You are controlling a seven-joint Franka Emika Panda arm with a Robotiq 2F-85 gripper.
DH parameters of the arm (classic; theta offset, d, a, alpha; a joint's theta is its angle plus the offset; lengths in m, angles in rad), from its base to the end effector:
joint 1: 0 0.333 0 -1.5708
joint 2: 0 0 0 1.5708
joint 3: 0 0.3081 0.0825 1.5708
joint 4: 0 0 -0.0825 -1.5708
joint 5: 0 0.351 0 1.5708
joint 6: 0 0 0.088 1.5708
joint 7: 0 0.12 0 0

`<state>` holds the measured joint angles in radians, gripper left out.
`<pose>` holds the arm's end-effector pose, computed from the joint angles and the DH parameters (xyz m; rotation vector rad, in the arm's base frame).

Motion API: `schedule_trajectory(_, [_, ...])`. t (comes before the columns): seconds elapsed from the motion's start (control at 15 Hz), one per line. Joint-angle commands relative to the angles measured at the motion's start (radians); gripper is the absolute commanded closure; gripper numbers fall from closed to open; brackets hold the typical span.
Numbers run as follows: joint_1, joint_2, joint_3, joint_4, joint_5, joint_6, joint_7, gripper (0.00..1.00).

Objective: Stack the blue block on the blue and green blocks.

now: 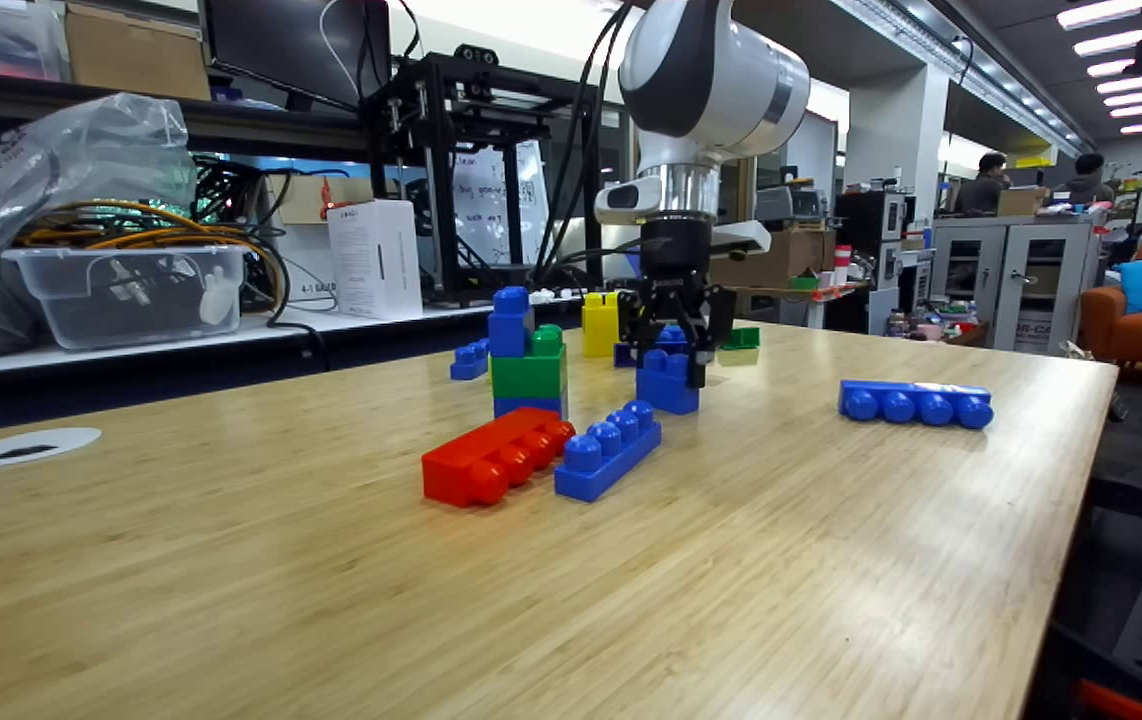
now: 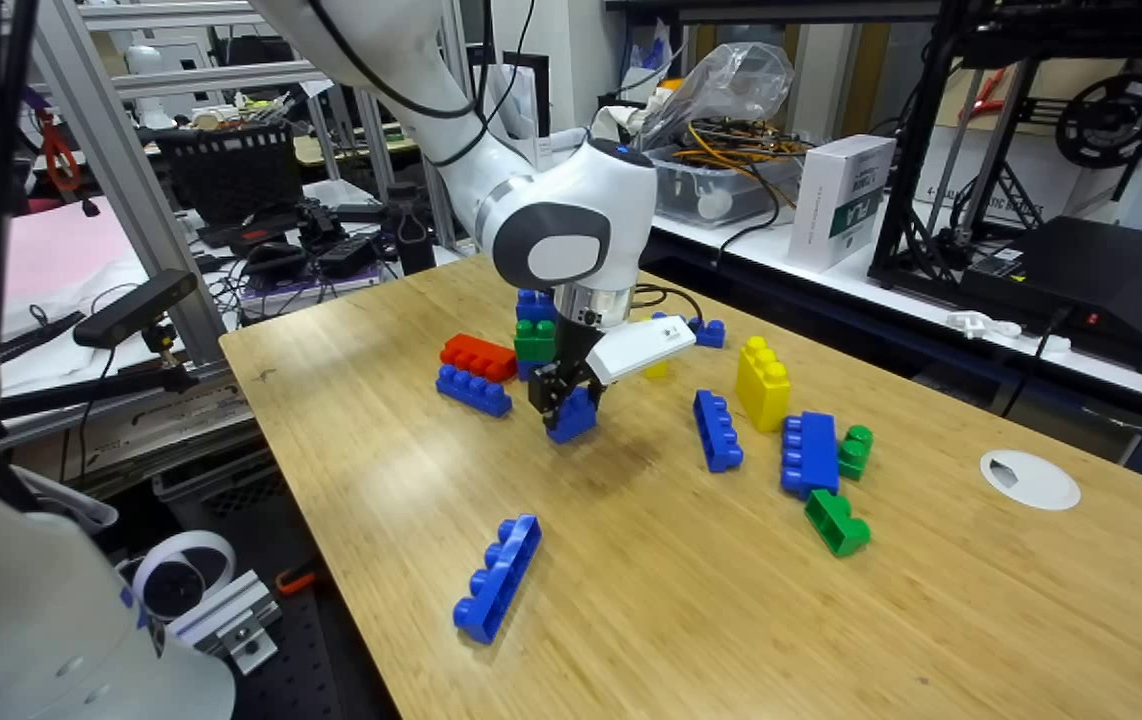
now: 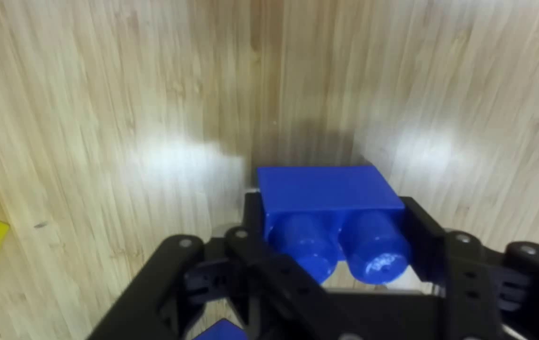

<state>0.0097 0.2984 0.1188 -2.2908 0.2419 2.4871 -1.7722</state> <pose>0.4951 0.0661 0.2205 -1.9486 -2.2123 -0.0833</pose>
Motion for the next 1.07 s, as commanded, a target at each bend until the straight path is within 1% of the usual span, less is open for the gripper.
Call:
schedule_trajectory(0.0, [-0.023,0.001,0.02,-0.009,-0.009,0.032,-0.004,0.55])
schedule_trajectory(0.27, [-0.034,-0.038,0.037,-0.007,0.062,-0.008,0.023,0.55])
schedule_trajectory(0.47, [-0.032,-0.1,0.057,-0.014,0.16,-0.025,0.043,0.55])
schedule_trajectory(0.67, [-0.016,-0.164,0.059,-0.015,0.251,-0.069,0.059,0.55])
schedule_trajectory(0.8, [-0.003,-0.207,0.047,-0.017,0.281,-0.106,0.084,0.55])
schedule_trajectory(1.0, [0.015,-0.26,0.028,-0.021,0.265,-0.15,0.177,0.55])
